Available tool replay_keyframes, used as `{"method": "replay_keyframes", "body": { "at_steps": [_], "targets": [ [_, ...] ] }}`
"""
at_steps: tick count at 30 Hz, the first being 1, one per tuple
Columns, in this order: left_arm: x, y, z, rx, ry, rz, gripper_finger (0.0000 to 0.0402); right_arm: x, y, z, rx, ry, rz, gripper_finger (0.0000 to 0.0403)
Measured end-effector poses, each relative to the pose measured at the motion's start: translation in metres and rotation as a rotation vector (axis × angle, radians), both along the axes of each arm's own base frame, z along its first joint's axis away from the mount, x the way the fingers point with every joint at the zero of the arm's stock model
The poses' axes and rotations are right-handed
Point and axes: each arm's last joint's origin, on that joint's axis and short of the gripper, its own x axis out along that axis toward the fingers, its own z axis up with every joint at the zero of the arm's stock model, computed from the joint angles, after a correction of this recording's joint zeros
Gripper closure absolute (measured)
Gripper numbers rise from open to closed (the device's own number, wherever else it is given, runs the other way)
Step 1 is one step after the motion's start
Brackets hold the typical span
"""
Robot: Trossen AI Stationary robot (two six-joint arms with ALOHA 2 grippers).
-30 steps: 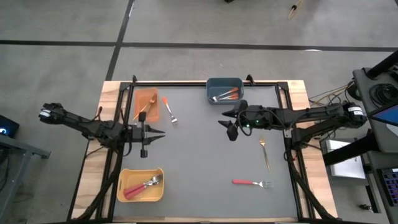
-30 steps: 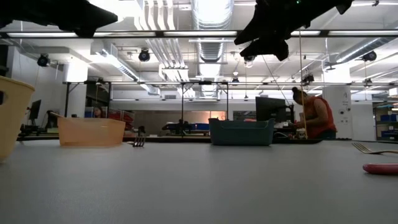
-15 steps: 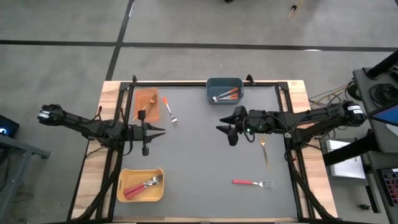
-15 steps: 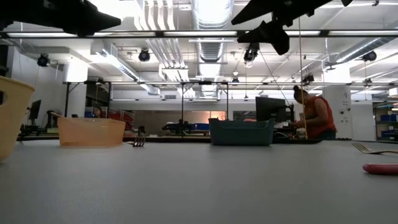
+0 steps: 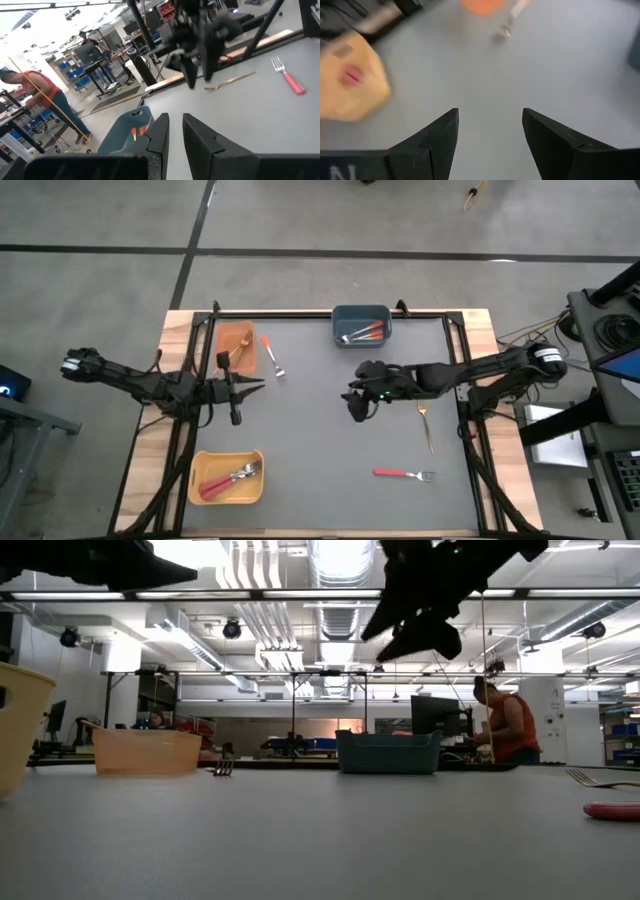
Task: Sort silverware by color (type)
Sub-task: Put the gold fork into the orange bin
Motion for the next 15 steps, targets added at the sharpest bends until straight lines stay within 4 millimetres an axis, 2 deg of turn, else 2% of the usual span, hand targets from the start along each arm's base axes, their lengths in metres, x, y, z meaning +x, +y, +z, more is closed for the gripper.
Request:
{"method": "replay_keyframes", "body": {
  "at_steps": [8, 15],
  "targets": [
    [-0.001, 0.0, 0.019, 0.011, -0.045, 0.002, 0.0366, 0.014, -0.007, 0.0, 0.009, 0.394, -0.056, 0.0193],
    [-0.001, 0.0, 0.029, 0.036, -0.059, 0.002, 0.0366, 0.007, -0.005, -0.003, 0.069, 0.675, -0.078, 0.0193]
  ]
}}
